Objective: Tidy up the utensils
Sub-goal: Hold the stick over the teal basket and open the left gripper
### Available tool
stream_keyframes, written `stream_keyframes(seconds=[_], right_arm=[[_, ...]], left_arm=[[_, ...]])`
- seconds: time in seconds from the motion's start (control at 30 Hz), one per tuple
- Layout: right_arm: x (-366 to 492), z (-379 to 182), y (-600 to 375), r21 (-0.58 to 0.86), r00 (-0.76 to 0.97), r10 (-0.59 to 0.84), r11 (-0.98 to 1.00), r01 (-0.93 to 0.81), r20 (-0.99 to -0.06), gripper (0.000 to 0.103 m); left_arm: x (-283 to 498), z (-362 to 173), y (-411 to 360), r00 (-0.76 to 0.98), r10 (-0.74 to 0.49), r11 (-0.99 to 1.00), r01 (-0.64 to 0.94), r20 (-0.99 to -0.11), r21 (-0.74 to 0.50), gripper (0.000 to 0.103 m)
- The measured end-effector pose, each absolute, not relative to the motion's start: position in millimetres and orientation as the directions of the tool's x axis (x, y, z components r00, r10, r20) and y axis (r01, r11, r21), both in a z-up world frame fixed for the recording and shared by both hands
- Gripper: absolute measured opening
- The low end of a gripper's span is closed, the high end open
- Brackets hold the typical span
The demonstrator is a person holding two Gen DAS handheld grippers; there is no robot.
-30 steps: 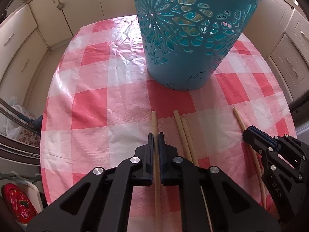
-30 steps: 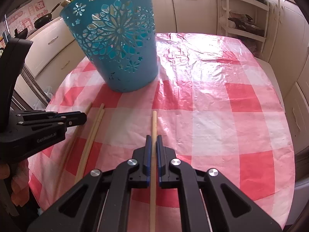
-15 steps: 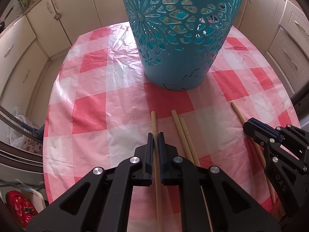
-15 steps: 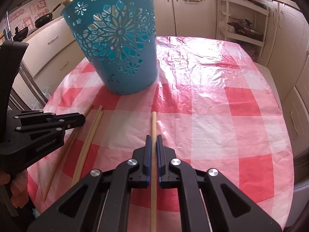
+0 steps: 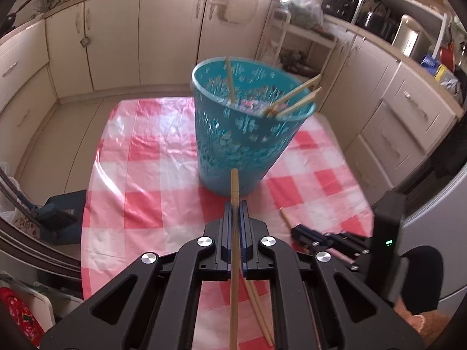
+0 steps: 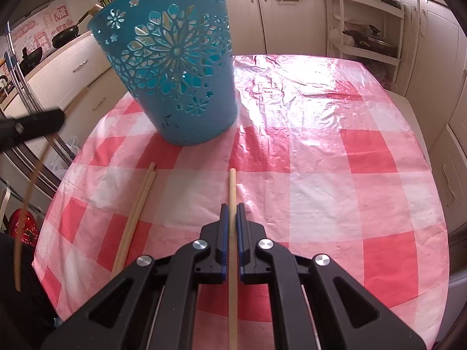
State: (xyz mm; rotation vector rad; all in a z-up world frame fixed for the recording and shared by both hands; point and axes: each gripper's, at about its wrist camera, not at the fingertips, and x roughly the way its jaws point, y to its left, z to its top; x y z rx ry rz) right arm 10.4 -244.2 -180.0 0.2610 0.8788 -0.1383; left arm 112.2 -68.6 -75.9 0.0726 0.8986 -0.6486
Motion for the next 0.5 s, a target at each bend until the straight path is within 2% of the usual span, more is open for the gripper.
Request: stream_keyframes(seconds=[0.17, 0.27, 0.43, 0.5], right_arm=[[11, -180, -245, 0.173, 0.632, -0.010, 0.958, 0.227, -0.775, 0.006], [11, -180, -245, 0.176, 0.632, -0.009, 0.958, 0.229, -0.775, 0.006], [11, -180, -246, 0.181, 0.633, -0.005, 0.957, 0.229, -0.774, 0.006], [11, -180, -247, 0.186, 0.634, -0.002, 0.956, 0.229, -0.774, 0.006]], left_arm=[[114, -3, -63, 0.512, -0.613, 0.763, 0.582, -0.602, -0.281, 0.005], [121, 27, -73, 0.562, -0.640, 0.754, 0.589, -0.524, -0.290, 0.005], [140, 58, -97, 0.678, -0.631, 0.775, 0.558, -0.376, -0.296, 0.005], [153, 62, -108, 0.738, -0.592, 0.805, 0.517, -0.325, -0.292, 0.005]])
